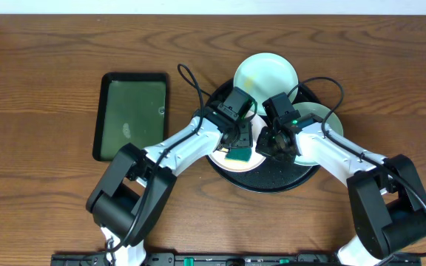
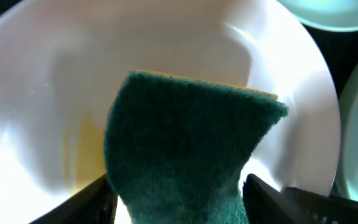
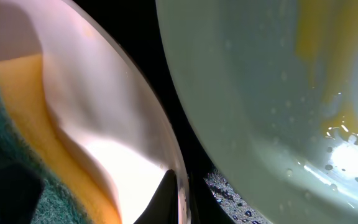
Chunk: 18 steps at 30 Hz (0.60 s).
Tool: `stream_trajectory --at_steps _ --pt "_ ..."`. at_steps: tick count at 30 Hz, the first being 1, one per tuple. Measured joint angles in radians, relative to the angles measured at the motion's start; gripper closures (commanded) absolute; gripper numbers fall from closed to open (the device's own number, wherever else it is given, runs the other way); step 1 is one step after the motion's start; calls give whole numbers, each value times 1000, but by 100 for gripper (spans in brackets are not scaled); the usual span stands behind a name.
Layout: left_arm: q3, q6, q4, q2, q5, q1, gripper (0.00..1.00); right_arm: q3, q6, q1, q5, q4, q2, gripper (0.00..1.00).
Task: Clean dirty plates on tray and stack at the side
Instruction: 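Scrub the white plate with the sponge while the right gripper holds it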
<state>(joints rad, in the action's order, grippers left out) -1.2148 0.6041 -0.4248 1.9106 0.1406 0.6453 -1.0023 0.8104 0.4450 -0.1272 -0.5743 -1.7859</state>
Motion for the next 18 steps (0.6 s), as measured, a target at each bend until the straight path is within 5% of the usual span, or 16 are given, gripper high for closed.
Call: stream_trajectory --at_steps 8,13,18 --pt "0 4 -14 -2 -18 5 42 0 -5 0 0 0 0 95" --pt "0 7 -15 -3 -38 37 74 0 -5 0 0 2 0 96" --pt "0 26 -20 -8 -73 70 90 0 -7 0 -1 2 0 95"
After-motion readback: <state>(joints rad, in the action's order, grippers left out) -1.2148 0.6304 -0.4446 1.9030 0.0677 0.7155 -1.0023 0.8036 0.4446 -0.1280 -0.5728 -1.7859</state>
